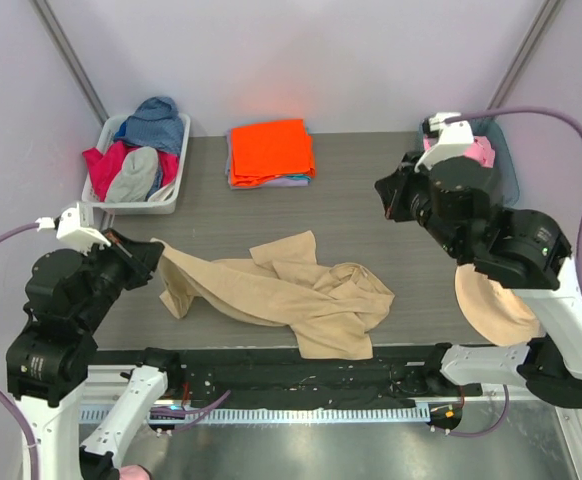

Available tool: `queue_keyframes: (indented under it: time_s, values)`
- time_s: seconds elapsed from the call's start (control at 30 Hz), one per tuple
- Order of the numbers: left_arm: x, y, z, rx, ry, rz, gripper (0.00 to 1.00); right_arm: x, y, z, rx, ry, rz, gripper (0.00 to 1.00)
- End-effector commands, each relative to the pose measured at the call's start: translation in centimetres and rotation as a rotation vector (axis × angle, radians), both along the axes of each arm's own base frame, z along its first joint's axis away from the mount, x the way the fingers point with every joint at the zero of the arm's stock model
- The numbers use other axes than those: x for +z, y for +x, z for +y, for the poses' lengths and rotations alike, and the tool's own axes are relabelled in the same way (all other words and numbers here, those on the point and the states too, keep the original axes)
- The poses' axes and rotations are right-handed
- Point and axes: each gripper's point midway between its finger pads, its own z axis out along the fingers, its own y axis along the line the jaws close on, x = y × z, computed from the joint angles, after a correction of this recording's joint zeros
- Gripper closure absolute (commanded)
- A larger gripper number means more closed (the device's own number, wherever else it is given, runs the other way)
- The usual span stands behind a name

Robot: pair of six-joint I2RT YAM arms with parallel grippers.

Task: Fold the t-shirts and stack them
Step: Flatten the tshirt out

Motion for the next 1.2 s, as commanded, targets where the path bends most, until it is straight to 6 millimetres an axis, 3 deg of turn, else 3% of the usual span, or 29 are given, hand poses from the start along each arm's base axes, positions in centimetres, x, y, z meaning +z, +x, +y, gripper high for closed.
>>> queue_keyframes:
  time_s: [0.0, 0.03, 0.1, 0.13, 0.17, 0.2, 0.27, 0.3, 0.4, 0.5, 0.67, 1.03, 1.13, 1.17]
  values:
    - [-0.5, 1.4, -0.2, -0.003, 0.013, -0.009, 1.00, -5.9, 1.9, -1.0, -0.143, -0.071, 0.048, 0.99]
    - [-0.8, 1.7, -0.3, -0.003, 0.014, -0.001, 1.00, -7.4, 2.5, -1.1, -0.156, -0.105, 0.066, 0.99]
    - [-1.7, 2.4, -0.4, -0.002, 0.014, 0.022, 1.00, -12.3, 4.1, 0.0, -0.135, -0.174, 0.163, 0.99]
    - [-2.1, 2.8, -0.5, 0.000, 0.015, 0.035, 1.00, -14.0, 5.2, -0.6, -0.155, -0.180, 0.203, 0.99]
    - [-2.6, 3.0, -0.5, -0.001, 0.016, 0.048, 1.00, -16.9, 5.7, 0.0, -0.124, -0.184, 0.254, 0.99]
    - [-2.7, 3.2, -0.6, -0.001, 0.015, 0.047, 1.00, -18.3, 6.0, 0.0, -0.132, -0.183, 0.274, 0.71]
    - [-3.1, 3.2, -0.5, 0.001, 0.014, 0.055, 1.00, -22.1, 6.7, -1.0, -0.171, -0.196, 0.321, 0.49]
    - [-3.2, 3.2, -0.6, -0.001, 0.016, 0.056, 1.00, -23.3, 6.7, -0.9, -0.154, -0.187, 0.348, 0.32]
    - [-4.0, 3.2, 0.0, 0.025, 0.032, 0.071, 1.00, -27.5, 6.4, -1.7, -0.159, -0.173, 0.427, 0.15]
    - [-4.8, 3.3, 0.0, 0.025, 0.038, 0.090, 1.00, -31.3, 5.2, -2.9, -0.178, -0.204, 0.501, 0.08]
    - [-5.8, 3.6, -0.2, 0.022, 0.034, 0.109, 1.00, -37.1, 3.0, -4.0, -0.184, -0.241, 0.613, 0.07]
    - [-6.3, 3.6, -0.1, 0.024, 0.044, 0.117, 1.00, -44.4, 1.8, -3.2, -0.133, -0.288, 0.761, 0.08]
    - [-6.6, 3.7, -0.1, 0.027, 0.046, 0.123, 1.00, -45.5, 1.9, -2.9, -0.123, -0.298, 0.785, 0.36]
    - [-6.6, 3.7, 0.0, 0.030, 0.047, 0.123, 1.00, -45.6, 2.2, -2.6, -0.121, -0.292, 0.779, 0.59]
